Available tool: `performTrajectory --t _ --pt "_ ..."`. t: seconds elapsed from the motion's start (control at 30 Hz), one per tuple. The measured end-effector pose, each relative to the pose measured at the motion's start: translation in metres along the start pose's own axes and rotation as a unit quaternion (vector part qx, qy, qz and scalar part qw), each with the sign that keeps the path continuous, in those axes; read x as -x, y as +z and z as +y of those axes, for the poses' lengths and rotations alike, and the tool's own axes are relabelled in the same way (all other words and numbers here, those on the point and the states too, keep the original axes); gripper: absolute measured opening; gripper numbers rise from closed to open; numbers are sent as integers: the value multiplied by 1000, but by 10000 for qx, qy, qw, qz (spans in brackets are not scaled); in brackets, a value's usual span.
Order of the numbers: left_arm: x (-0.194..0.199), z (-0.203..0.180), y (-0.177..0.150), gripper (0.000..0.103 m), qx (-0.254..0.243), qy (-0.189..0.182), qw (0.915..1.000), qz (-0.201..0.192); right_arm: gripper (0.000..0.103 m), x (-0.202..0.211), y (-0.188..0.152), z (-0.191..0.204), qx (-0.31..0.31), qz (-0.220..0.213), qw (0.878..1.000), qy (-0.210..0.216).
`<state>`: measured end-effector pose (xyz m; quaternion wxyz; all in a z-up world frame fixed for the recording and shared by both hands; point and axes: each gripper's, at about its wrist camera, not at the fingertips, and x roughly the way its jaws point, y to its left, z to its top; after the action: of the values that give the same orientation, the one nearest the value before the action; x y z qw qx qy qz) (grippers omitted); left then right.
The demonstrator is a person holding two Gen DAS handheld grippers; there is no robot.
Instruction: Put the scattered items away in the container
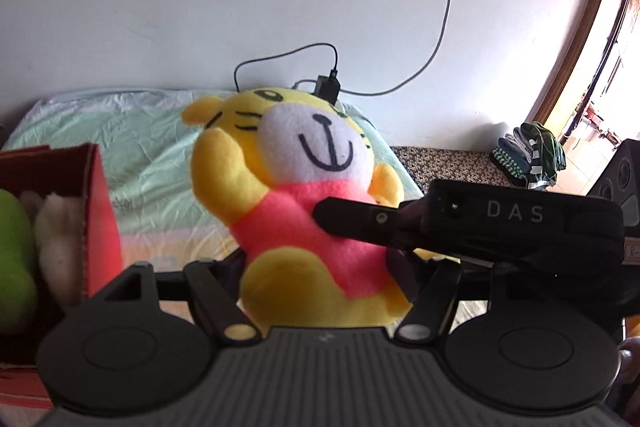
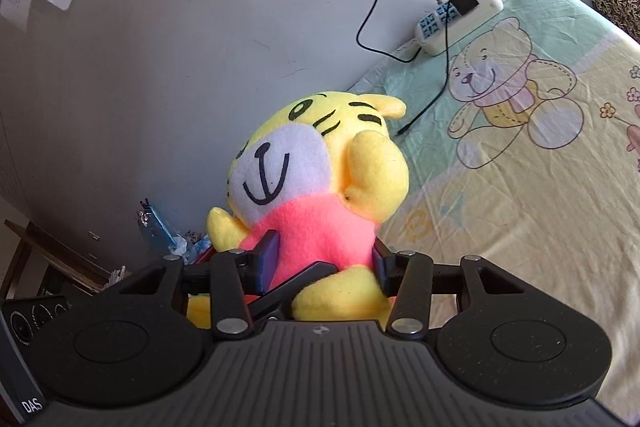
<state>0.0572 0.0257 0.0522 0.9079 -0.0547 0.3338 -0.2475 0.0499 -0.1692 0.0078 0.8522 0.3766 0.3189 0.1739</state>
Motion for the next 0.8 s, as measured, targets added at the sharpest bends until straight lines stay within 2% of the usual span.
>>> performTrajectory --t 0.2,0.5,0.7,0.8 --pt "67 48 0 70 24 371 9984 -422 49 -30 -27 63 294 59 9988 397" --pt "133 139 -4 71 338 790 9936 -729 50 -95 -63 144 706 383 9943 707" --pt "150 198 -5 71 500 973 9922 -595 50 -140 -87 170 676 596 9935 695" --pt "146 218 -9 71 626 968 9927 -343 50 -158 -95 171 664 839 9934 408"
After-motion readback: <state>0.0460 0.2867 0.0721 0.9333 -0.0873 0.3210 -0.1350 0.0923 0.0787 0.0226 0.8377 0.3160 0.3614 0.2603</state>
